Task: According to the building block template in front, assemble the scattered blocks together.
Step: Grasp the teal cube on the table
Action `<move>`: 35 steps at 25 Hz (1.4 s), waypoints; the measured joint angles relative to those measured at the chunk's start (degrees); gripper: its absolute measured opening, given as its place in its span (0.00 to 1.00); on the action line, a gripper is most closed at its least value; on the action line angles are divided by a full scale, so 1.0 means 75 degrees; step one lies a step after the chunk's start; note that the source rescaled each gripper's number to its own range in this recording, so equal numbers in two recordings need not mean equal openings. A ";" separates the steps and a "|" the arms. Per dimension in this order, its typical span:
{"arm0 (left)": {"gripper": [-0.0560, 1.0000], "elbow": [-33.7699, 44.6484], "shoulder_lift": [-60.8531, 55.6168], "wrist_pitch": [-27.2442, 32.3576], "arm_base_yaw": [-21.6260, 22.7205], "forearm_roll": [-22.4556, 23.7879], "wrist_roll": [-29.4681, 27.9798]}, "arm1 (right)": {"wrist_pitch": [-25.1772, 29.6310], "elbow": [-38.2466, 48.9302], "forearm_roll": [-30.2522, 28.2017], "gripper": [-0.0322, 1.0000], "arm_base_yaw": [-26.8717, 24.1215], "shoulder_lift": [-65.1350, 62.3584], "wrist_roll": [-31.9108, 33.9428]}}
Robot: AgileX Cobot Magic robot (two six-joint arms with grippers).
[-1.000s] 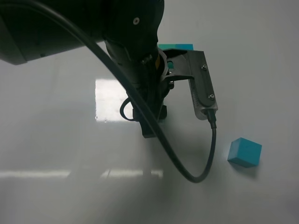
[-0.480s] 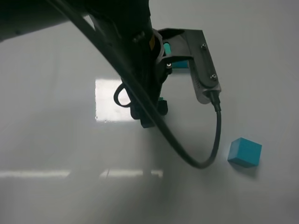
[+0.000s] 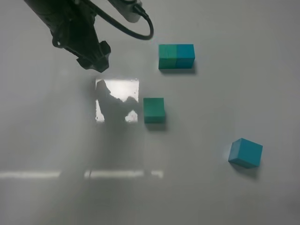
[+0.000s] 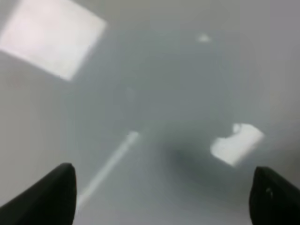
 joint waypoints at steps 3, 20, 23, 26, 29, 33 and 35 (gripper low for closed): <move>0.95 -0.0005 -0.0383 -0.0073 0.1466 -0.1036 -0.0159 | 0.0000 0.0000 0.0000 0.56 0.0000 0.0000 0.0000; 0.94 0.4731 -0.5539 -0.1663 0.5123 -0.2125 -0.0595 | 0.0000 0.0000 0.0000 0.56 0.0000 0.0000 0.0000; 0.95 0.5674 -0.6527 -0.1455 0.5207 -0.2408 -0.0765 | 0.0000 0.0000 0.0000 0.56 0.0000 0.0000 0.0000; 0.95 0.6727 -0.7490 -0.1425 0.5207 -0.2519 -0.1015 | -0.0007 0.0000 0.0000 0.56 0.0000 0.0000 0.0000; 0.95 0.7786 -0.8515 -0.1418 0.5207 -0.2543 -0.1330 | -0.0007 0.0000 0.0000 0.56 0.0000 0.0000 0.0000; 0.94 0.9030 -0.9843 -0.1372 0.5233 -0.2702 -0.1585 | -0.0007 0.0000 0.0000 0.56 0.0000 0.0000 0.0000; 0.94 0.9421 -1.0444 -0.1293 0.5233 -0.2828 -0.1645 | -0.0007 0.0000 0.0000 0.56 0.0000 0.0000 0.0000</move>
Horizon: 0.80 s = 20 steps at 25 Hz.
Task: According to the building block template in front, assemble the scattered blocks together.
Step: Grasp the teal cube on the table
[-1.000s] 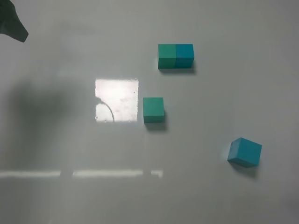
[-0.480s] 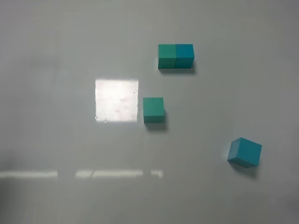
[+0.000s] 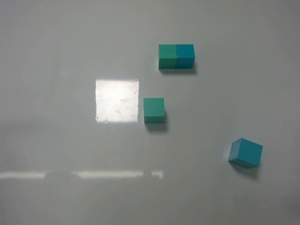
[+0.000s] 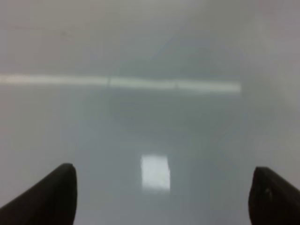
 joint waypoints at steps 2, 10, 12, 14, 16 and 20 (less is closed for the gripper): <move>0.94 0.0278 -0.0461 0.0289 0.0000 -0.0022 -0.0103 | 0.0000 0.0000 0.0000 0.56 0.0000 0.0000 0.0000; 0.91 0.1129 -0.2140 0.0850 0.0000 -0.0135 -0.0168 | 0.0000 0.0000 0.0000 0.56 0.0000 0.0000 0.0000; 0.89 0.1245 -0.2178 0.0763 0.0000 -0.0178 -0.0153 | 0.0000 0.0000 0.0000 0.56 0.0000 0.0000 0.0000; 0.87 0.1374 -0.2193 0.0351 0.0000 -0.0315 -0.0145 | 0.0000 0.0000 0.0000 0.56 0.0000 0.0000 0.0000; 0.87 0.1534 -0.2202 0.0087 0.0000 -0.0434 -0.0145 | 0.0000 0.0000 0.0000 0.56 0.0000 0.0000 0.0000; 0.87 0.1567 -0.2202 -0.0038 0.0000 -0.0451 -0.0171 | 0.0000 0.0000 0.0000 0.56 0.0000 0.0000 0.0000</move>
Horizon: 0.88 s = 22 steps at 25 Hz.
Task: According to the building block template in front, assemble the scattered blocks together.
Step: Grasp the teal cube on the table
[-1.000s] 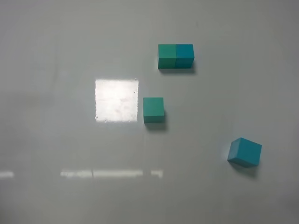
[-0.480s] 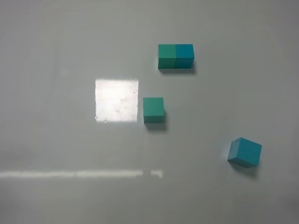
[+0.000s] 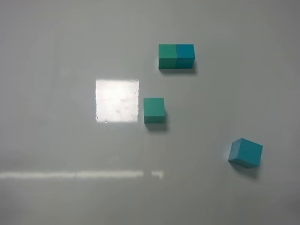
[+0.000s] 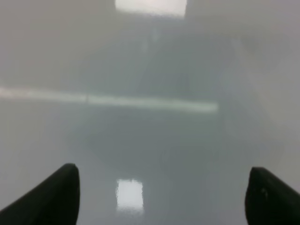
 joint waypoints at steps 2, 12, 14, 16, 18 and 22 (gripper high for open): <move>0.87 0.0001 0.0000 -0.0015 0.0000 0.0000 0.0000 | 0.0000 0.0000 0.0000 0.56 0.0000 0.0000 0.0000; 0.87 0.0001 0.0000 -0.0044 0.0000 0.0000 -0.0006 | 0.0000 0.0000 0.0000 0.56 0.0000 0.0000 0.0000; 0.87 0.0005 0.0000 -0.0044 0.0000 0.0000 -0.0006 | 0.0000 0.0000 0.0000 0.56 0.0000 0.0000 0.0000; 0.87 0.0015 0.0000 -0.0044 0.0009 0.0000 -0.0006 | 0.0000 0.0000 0.0000 0.56 0.0000 0.0000 0.0000; 0.87 0.0015 0.0000 -0.0044 0.0094 0.0000 -0.0015 | 0.0000 0.0000 0.0000 0.56 0.0000 0.0000 0.0000; 0.87 0.0015 0.0000 -0.0044 0.0377 0.0000 -0.0032 | 0.0000 0.0000 0.0000 0.56 0.0000 0.0000 0.0000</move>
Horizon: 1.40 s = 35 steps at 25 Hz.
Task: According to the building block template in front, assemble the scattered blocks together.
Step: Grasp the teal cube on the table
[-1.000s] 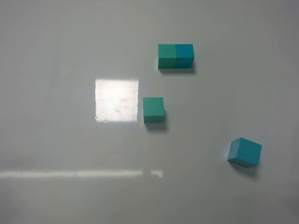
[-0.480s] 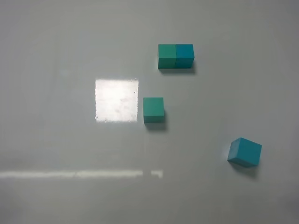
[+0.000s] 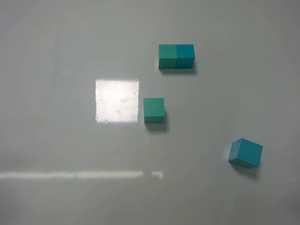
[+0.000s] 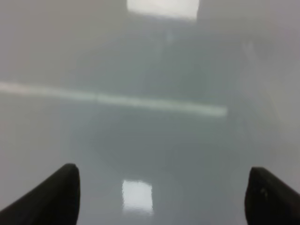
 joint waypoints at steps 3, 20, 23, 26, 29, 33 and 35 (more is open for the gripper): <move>0.87 0.0003 0.0000 0.0000 0.0057 0.0000 0.0000 | -0.0019 0.0000 0.0000 0.56 0.0000 0.0000 0.0000; 0.87 0.0009 0.0000 0.0000 0.0081 0.0000 0.0000 | 0.0198 -0.3605 0.1698 0.56 0.0845 0.5120 -0.5789; 0.87 0.0009 0.0000 0.0000 0.0081 0.0000 0.0000 | 0.0160 -0.3589 0.1257 0.56 0.1683 0.5513 -0.5942; 0.87 0.0009 0.0000 0.0000 0.0081 0.0000 0.0000 | -0.0093 -0.3589 0.0700 0.57 0.2353 0.5910 -0.5806; 0.87 0.0009 0.0000 0.0000 0.0081 0.0000 0.0000 | -0.0464 -0.3589 0.0219 0.65 0.2937 0.6355 -0.5730; 0.87 0.0009 0.0000 0.0000 0.0081 0.0000 0.0000 | -0.0789 -0.3589 -0.0238 0.78 0.3437 0.6884 -0.5264; 0.87 0.0009 0.0000 0.0000 0.0081 0.0000 0.0000 | -0.0985 -0.3589 -0.0238 0.81 0.3584 0.7085 -0.5101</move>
